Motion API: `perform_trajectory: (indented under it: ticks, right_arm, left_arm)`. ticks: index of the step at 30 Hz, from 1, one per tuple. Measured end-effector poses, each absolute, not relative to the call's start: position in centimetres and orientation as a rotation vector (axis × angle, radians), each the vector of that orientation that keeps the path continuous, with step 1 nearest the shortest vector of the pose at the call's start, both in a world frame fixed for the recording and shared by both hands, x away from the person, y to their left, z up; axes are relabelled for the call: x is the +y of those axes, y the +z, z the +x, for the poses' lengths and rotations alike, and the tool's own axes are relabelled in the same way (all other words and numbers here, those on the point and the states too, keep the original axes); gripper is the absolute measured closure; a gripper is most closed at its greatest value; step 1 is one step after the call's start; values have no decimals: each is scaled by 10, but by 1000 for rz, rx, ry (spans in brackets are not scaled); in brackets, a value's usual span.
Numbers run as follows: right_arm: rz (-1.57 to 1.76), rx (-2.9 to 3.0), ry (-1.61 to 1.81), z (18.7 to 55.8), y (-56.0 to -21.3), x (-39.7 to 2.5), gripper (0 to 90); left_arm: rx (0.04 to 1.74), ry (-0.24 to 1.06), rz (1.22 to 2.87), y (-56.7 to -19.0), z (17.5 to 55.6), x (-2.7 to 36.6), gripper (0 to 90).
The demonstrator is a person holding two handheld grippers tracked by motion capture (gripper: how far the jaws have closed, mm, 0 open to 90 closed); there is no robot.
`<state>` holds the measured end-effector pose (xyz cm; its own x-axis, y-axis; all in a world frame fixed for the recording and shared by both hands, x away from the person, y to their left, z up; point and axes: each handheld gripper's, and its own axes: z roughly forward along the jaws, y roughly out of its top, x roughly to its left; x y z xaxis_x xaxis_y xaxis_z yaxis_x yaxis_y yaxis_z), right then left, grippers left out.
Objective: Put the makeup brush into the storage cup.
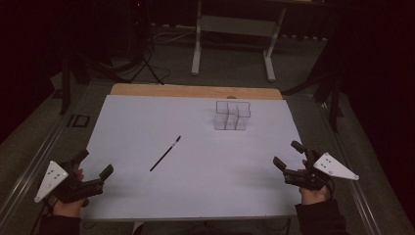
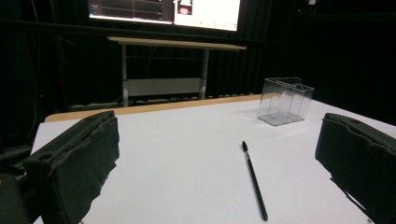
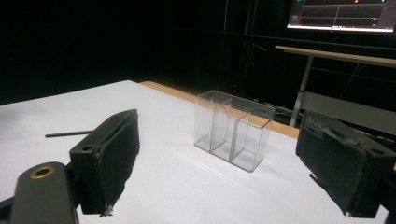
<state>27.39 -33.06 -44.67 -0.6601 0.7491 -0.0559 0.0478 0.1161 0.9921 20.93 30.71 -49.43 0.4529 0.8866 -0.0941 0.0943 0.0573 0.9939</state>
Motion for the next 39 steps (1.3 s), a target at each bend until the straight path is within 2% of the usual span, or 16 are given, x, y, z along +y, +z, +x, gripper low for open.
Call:
perform_trajectory:
  ticks: [11,13,17,39]
  right_arm:
    - [766,1836,1606,271,-446,-330,133]
    - [767,1835,1606,270,-446,-330,132]
    - [766,1832,1608,270,-445,-330,133]
    - [743,1846,1590,268,-445,-325,132]
  left_arm:
    - [932,750,1397,-489,206,306,3]
    - [945,706,1398,-485,205,306,2]
    - [1015,677,1458,-473,202,303,2]
    - [1034,508,1649,-430,230,290,2]
